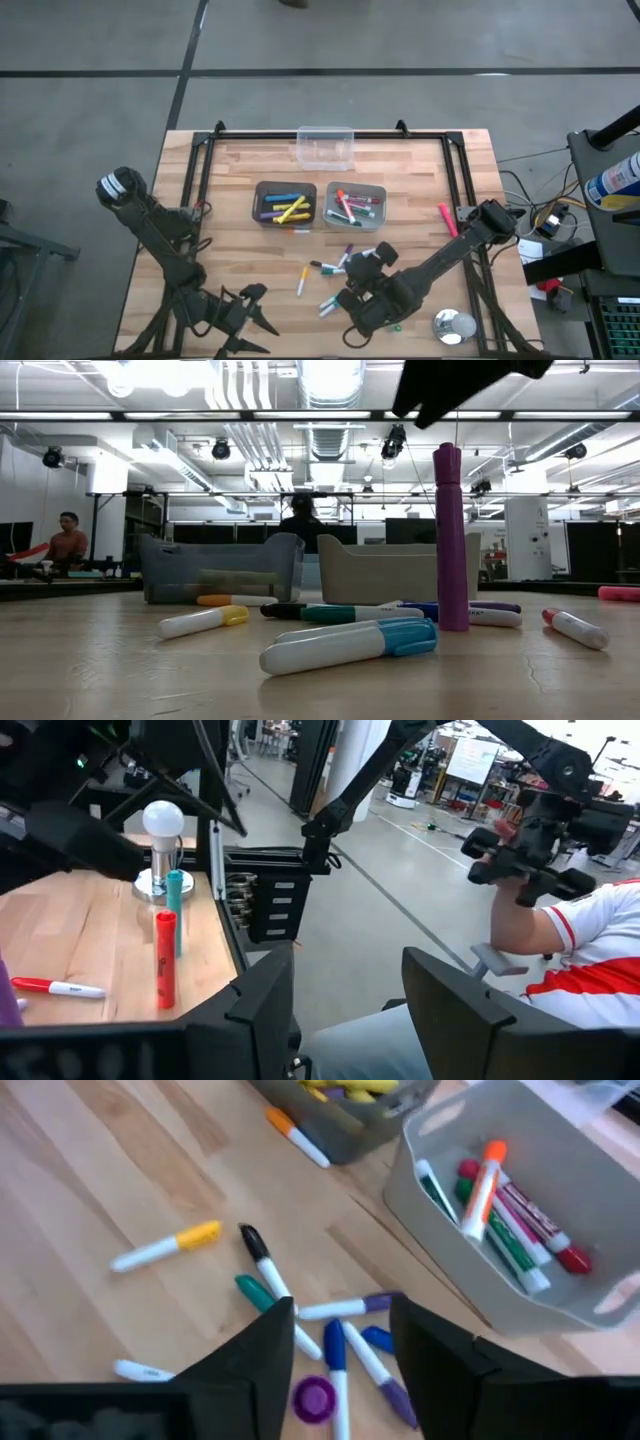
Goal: Pick & Place Markers
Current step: Put the large dark purple highlighter pen into the black bin
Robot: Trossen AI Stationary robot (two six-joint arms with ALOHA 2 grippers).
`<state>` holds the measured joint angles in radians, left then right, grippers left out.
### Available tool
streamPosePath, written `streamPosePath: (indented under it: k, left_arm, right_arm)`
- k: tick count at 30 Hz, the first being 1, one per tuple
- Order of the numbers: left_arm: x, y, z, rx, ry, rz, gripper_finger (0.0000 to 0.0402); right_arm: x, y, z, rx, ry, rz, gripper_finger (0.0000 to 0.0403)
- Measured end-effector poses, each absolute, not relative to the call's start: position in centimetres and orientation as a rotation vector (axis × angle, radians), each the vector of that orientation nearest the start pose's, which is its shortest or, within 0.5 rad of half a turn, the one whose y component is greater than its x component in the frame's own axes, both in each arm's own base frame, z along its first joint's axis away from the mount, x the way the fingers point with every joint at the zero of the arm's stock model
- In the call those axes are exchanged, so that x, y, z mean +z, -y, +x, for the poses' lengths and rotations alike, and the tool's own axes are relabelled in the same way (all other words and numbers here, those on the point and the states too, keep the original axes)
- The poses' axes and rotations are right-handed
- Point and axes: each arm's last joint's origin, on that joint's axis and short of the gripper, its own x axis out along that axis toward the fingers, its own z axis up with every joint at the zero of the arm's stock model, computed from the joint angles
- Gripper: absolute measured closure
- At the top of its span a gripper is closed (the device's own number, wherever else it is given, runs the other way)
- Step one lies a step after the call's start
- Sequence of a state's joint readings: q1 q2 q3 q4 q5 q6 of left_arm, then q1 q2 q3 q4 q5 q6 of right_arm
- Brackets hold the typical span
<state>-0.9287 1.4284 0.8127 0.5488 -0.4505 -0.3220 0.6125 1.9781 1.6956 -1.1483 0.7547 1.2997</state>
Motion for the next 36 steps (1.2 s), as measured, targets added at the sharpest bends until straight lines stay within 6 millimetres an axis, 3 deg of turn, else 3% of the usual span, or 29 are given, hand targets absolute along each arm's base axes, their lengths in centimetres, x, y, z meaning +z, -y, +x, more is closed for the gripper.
streamPosePath:
  k: [6, 11, 22, 36]
  left_arm:
    - [26.6, 24.1, 19.6, -0.464, -0.131, -0.285, 0.0221]
    - [26.6, 24.1, 19.6, -0.464, -0.132, -0.284, 0.0221]
    - [26.6, 24.1, 19.6, -0.464, -0.134, -0.284, 0.0221]
    - [26.2, 24.0, 19.6, -0.461, -0.144, -0.284, 0.0221]
  right_arm:
    - [24.1, -20.7, 32.8, -0.728, -0.867, 0.318, 0.0187]
    - [24.0, -21.1, 32.8, -0.714, -0.865, 0.351, 0.0172]
    - [22.1, -20.8, 32.4, -0.733, -0.965, 0.408, 0.0170]
    - [22.1, -20.9, 32.6, -0.715, -0.964, 0.425, 0.0211]
